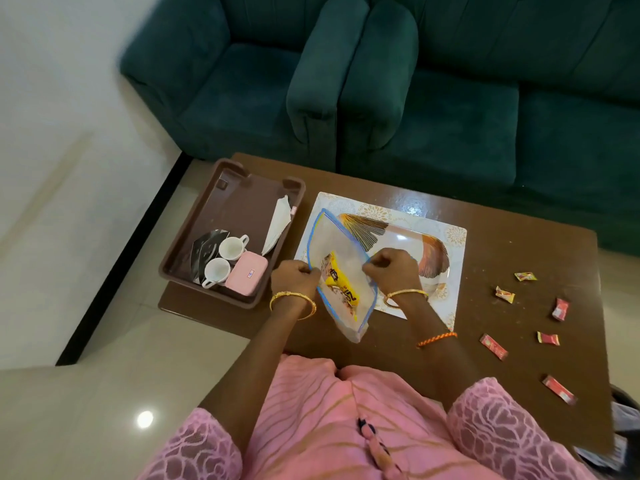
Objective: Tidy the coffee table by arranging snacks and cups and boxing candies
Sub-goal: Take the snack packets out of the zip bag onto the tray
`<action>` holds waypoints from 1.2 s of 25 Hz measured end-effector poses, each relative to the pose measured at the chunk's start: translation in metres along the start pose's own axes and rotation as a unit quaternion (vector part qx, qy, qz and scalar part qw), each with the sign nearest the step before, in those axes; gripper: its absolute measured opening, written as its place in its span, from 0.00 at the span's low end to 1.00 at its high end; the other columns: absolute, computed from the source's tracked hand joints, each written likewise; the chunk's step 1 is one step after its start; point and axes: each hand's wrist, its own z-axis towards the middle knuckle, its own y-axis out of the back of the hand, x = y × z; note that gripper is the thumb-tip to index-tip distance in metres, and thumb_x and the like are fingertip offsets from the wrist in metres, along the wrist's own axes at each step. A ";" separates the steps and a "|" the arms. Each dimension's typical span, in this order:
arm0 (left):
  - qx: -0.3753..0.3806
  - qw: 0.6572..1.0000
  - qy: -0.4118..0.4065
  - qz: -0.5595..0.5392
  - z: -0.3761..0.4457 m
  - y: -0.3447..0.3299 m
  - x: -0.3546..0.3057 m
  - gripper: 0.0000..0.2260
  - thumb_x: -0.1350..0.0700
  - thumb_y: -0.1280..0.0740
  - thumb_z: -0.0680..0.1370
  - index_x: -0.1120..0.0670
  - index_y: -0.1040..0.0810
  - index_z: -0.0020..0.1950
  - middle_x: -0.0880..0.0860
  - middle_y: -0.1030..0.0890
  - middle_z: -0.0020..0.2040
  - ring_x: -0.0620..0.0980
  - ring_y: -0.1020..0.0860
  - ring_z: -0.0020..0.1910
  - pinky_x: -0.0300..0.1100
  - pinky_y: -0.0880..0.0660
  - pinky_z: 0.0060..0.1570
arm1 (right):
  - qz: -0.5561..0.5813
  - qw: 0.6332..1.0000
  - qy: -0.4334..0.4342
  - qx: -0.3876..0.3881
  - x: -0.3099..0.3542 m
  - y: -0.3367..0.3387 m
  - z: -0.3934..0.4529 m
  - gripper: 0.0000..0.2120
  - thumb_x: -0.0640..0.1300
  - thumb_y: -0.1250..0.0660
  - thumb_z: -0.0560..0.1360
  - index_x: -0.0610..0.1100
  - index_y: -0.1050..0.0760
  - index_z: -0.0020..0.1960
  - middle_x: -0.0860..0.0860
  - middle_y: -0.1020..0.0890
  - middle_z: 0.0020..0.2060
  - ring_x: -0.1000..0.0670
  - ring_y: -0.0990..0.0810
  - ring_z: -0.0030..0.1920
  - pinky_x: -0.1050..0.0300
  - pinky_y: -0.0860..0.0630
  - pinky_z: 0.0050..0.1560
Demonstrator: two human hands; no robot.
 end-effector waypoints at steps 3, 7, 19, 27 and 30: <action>-0.101 0.987 -0.043 0.114 -0.006 0.021 0.007 0.06 0.60 0.32 0.70 0.62 0.19 0.41 0.63 0.17 0.41 0.62 0.21 0.42 0.44 0.32 0.37 | -0.077 0.989 0.022 -0.126 -0.022 0.018 -0.004 0.06 0.35 0.32 0.68 0.32 0.22 0.44 0.34 0.19 0.41 0.36 0.22 0.42 0.49 0.25 0.44; -0.139 0.978 -0.075 0.137 -0.013 0.033 0.012 0.07 0.60 0.33 0.71 0.61 0.20 0.46 0.62 0.18 0.45 0.63 0.22 0.44 0.48 0.27 0.41 | -0.076 0.976 0.049 -0.198 -0.034 0.021 -0.020 0.04 0.34 0.32 0.69 0.33 0.23 0.42 0.35 0.20 0.42 0.35 0.22 0.41 0.46 0.24 0.41; 0.001 0.988 -0.058 0.144 -0.014 0.015 0.028 0.05 0.56 0.34 0.71 0.58 0.24 0.42 0.61 0.19 0.39 0.63 0.22 0.42 0.48 0.25 0.38 | 0.027 0.995 0.067 -0.072 0.000 -0.002 -0.023 0.03 0.35 0.33 0.69 0.39 0.21 0.41 0.41 0.16 0.37 0.43 0.19 0.37 0.51 0.22 0.43; 0.040 0.985 -0.060 0.158 -0.014 0.007 0.034 0.10 0.55 0.37 0.73 0.55 0.24 0.53 0.61 0.19 0.45 0.62 0.22 0.46 0.46 0.28 0.38 | -0.245 0.937 -0.188 0.166 -0.025 -0.117 0.015 0.28 0.45 0.36 0.75 0.34 0.42 0.68 0.37 0.31 0.66 0.38 0.31 0.67 0.47 0.33 0.66; 0.045 0.986 -0.062 0.148 -0.012 0.010 0.039 0.11 0.55 0.36 0.73 0.56 0.25 0.53 0.62 0.19 0.45 0.63 0.22 0.46 0.48 0.26 0.39 | -0.282 0.934 -0.196 0.097 -0.042 -0.134 0.017 0.26 0.44 0.35 0.74 0.38 0.41 0.67 0.39 0.32 0.65 0.38 0.32 0.65 0.44 0.32 0.65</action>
